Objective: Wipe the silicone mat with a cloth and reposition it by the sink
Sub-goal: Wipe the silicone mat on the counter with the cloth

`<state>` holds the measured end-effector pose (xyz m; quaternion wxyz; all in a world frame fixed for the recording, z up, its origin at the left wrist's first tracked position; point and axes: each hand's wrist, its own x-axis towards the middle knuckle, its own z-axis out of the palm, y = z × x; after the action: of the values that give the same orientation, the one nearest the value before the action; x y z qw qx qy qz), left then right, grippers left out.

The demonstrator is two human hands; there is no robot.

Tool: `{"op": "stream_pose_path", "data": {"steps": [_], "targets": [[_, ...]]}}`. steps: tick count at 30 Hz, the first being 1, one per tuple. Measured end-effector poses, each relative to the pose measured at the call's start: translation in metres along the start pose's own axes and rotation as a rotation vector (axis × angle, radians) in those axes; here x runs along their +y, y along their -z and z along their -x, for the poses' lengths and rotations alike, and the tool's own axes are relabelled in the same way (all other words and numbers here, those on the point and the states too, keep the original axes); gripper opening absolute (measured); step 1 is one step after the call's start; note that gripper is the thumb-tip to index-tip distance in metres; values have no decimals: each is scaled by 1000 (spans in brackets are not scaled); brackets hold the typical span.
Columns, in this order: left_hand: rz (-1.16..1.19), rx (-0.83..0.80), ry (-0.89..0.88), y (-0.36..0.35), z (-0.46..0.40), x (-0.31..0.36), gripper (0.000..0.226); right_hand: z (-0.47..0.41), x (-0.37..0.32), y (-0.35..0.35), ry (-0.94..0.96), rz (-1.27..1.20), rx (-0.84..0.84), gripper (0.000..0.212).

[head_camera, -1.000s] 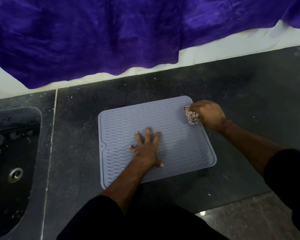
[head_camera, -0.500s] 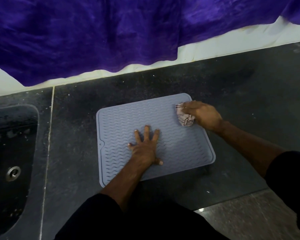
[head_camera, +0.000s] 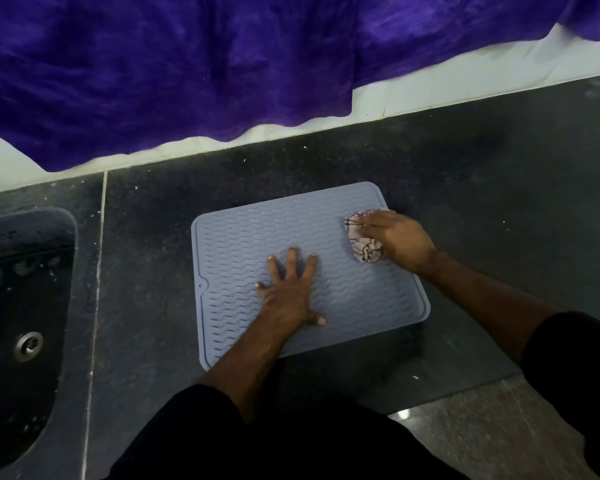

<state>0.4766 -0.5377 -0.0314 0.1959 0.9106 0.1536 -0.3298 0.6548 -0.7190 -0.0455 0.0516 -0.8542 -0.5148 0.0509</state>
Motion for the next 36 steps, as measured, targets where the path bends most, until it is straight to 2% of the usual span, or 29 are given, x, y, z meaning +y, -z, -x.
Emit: {"op": "stream_pose_path", "data": {"steps": [7, 10, 12, 13, 16, 21, 23, 26, 30, 33, 36], "targets": [[-4, -6, -8, 1, 1, 1, 123, 2, 20, 13, -124, 45, -1, 43], [-5, -13, 5, 0, -1, 1, 124, 2, -3, 8, -8, -79, 50, 46], [-12, -15, 17, -1, -3, 1, 126, 2, -19, -2, 70, -85, -26, 49], [-11, -12, 18, -2, -4, 1, 126, 4, -21, -5, 76, -49, -62, 51], [-2, -1, 9, -3, -5, -1, 126, 13, -10, -2, 55, 9, 4, 48], [-3, 1, 8, -3, -4, 0, 125, 15, 8, 6, -62, 25, 5, 44], [1, -7, 6, -1, -3, 0, 125, 11, -5, 3, -20, -5, 35, 47], [1, -14, 7, 1, 0, 2, 125, 11, -21, -7, 54, -15, -40, 52], [7, -6, -3, 2, 5, 2, 123, 16, -5, 1, -33, 27, -6, 46], [0, -1, -1, 3, 6, 4, 123, 14, 5, 9, -115, 63, -59, 47], [12, -5, -6, 3, 5, 3, 123, 7, -11, 8, -79, 20, -10, 46]]}}
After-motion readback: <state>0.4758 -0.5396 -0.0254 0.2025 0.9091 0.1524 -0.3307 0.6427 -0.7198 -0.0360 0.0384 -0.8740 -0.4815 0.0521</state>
